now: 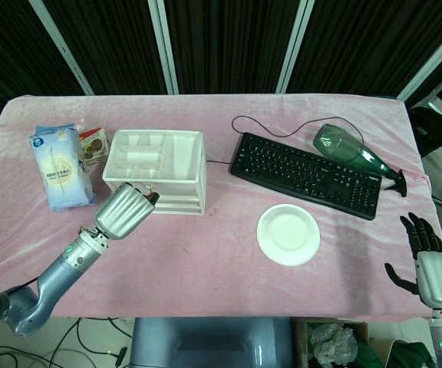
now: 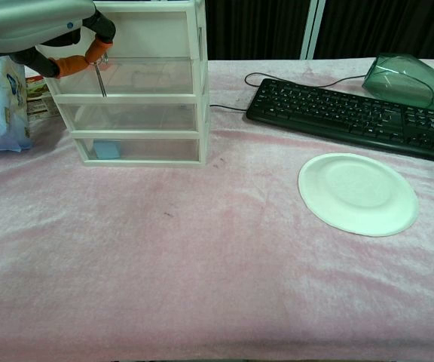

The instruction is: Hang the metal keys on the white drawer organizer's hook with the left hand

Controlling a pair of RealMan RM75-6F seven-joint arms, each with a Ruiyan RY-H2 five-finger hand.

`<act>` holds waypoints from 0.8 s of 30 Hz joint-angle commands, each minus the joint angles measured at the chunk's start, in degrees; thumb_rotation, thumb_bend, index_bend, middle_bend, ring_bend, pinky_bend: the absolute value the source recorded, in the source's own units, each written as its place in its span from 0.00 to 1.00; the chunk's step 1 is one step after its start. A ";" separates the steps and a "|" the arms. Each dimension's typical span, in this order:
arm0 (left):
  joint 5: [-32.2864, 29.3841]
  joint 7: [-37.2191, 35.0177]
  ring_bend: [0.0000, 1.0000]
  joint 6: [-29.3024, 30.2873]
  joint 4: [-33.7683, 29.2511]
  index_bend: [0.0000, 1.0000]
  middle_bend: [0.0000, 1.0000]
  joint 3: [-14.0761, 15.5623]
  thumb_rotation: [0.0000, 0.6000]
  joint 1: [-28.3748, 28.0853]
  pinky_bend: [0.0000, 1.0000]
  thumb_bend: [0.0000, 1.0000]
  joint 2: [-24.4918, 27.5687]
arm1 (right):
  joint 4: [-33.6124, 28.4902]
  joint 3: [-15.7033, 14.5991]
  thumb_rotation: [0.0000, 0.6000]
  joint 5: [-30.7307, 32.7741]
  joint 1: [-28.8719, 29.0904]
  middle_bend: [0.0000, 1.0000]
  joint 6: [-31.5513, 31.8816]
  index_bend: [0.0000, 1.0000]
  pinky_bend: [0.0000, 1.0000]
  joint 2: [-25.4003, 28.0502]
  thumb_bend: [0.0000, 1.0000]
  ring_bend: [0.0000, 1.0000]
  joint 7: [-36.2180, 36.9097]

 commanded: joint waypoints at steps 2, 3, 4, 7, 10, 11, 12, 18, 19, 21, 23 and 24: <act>-0.10 0.00 1.00 -0.03 -0.12 0.64 1.00 -0.04 1.00 -0.03 1.00 0.51 -0.01 | -0.03 0.02 1.00 -0.02 -0.01 0.00 0.05 0.04 0.18 0.00 0.24 0.00 0.01; -0.12 0.00 1.00 -0.04 -0.14 0.64 1.00 -0.04 1.00 -0.04 1.00 0.51 -0.01 | -0.04 0.02 1.00 -0.03 -0.01 0.00 0.06 0.04 0.18 0.00 0.24 0.00 0.01; -0.13 0.03 1.00 -0.04 -0.18 0.64 1.00 -0.05 1.00 -0.05 1.00 0.51 0.00 | -0.07 0.00 1.00 -0.06 -0.02 0.00 0.08 0.04 0.18 0.00 0.24 0.00 0.03; -0.20 0.02 1.00 0.03 -0.35 0.64 1.00 -0.07 1.00 -0.02 1.00 0.51 0.02 | -0.11 -0.04 1.00 -0.12 -0.04 0.00 0.09 0.04 0.18 0.03 0.24 0.00 0.04; -0.26 0.06 1.00 0.09 -0.38 0.64 1.00 -0.09 1.00 0.01 1.00 0.51 0.08 | -0.16 -0.08 1.00 -0.18 -0.04 0.00 0.09 0.04 0.18 0.04 0.24 0.00 0.06; -0.29 0.03 1.00 0.10 -0.40 0.64 1.00 -0.07 1.00 0.04 1.00 0.51 0.11 | -0.16 -0.09 1.00 -0.24 -0.05 0.00 0.12 0.04 0.18 0.04 0.24 0.00 0.02; -0.32 0.01 1.00 0.08 -0.41 0.64 1.00 -0.05 1.00 0.05 1.00 0.51 0.13 | -0.15 -0.10 1.00 -0.25 -0.05 0.00 0.14 0.04 0.18 0.03 0.24 0.00 0.01; -0.53 -0.08 1.00 -0.20 -0.28 0.64 1.00 -0.23 1.00 -0.22 1.00 0.51 0.04 | -0.12 -0.02 1.00 -0.16 -0.07 0.00 0.21 0.04 0.18 -0.01 0.24 0.00 -0.03; -0.53 -0.09 1.00 -0.25 -0.29 0.63 1.00 -0.25 1.00 -0.28 1.00 0.51 0.00 | -0.12 -0.02 1.00 -0.15 -0.06 0.00 0.19 0.04 0.18 -0.01 0.24 0.00 -0.01; -0.63 -0.09 1.00 -0.37 -0.28 0.63 1.00 -0.26 1.00 -0.37 1.00 0.51 -0.13 | -0.09 -0.03 1.00 -0.17 -0.06 0.00 0.18 0.04 0.18 -0.01 0.24 0.00 -0.04; -0.66 0.07 1.00 -0.53 -0.24 0.63 1.00 -0.21 1.00 -0.49 1.00 0.51 -0.31 | -0.08 -0.05 1.00 -0.23 -0.07 0.00 0.21 0.04 0.18 0.01 0.24 0.00 -0.01; -0.68 0.12 1.00 -0.59 -0.23 0.63 1.00 -0.18 1.00 -0.51 1.00 0.51 -0.40 | -0.08 -0.05 1.00 -0.22 -0.07 0.00 0.21 0.04 0.18 0.01 0.24 0.00 0.02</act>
